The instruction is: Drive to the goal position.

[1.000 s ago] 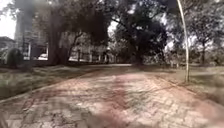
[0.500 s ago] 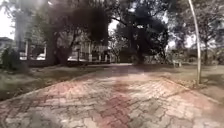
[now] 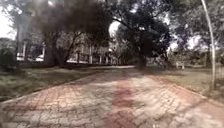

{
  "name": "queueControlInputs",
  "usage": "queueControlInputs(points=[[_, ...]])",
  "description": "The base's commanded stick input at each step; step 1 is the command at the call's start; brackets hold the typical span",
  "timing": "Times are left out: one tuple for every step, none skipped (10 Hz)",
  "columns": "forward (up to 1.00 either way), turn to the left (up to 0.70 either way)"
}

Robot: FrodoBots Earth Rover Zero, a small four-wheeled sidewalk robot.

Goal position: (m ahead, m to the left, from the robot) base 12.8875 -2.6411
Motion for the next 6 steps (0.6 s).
queueControlInputs(points=[[0.85, 0.0], [0.85, 0.0], [0.85, 0.0], [0.85, 0.0], [0.85, 0.0], [0.85, 0.0]])
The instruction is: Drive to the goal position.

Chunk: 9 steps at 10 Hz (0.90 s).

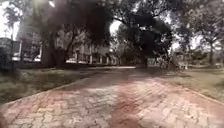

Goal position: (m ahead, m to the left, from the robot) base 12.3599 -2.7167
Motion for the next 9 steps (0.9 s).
queueControlInputs(points=[[0.85, 0.0], [0.85, 0.0], [0.85, 0.0], [0.85, 0.0], [0.85, 0.0], [0.85, 0.0], [0.85, 0.0], [0.85, 0.0], [0.85, 0.0]])
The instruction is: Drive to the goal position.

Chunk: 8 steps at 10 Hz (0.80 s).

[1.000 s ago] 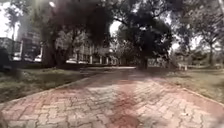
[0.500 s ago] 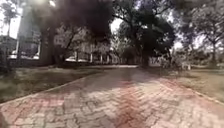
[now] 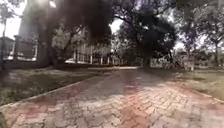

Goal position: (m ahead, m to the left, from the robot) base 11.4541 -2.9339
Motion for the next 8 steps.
queueControlInputs(points=[[0.85, 0.0], [0.85, 0.0], [0.85, 0.0], [0.85, -0.11], [0.85, -0.27], [0.85, -0.34], [0.85, -0.34], [0.85, 0.0]])
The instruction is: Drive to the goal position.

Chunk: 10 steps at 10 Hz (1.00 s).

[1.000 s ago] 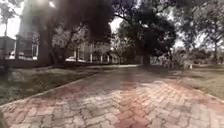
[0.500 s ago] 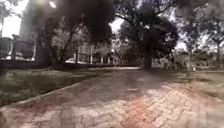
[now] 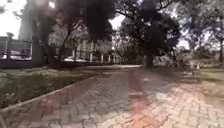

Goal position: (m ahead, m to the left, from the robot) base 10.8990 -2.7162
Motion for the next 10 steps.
queueControlInputs(points=[[0.85, 0.0], [0.85, 0.0], [0.85, 0.0], [0.85, 0.0], [0.85, 0.0], [0.85, 0.0], [0.85, 0.0], [0.85, 0.0], [0.85, 0.0], [0.85, 0.0]])
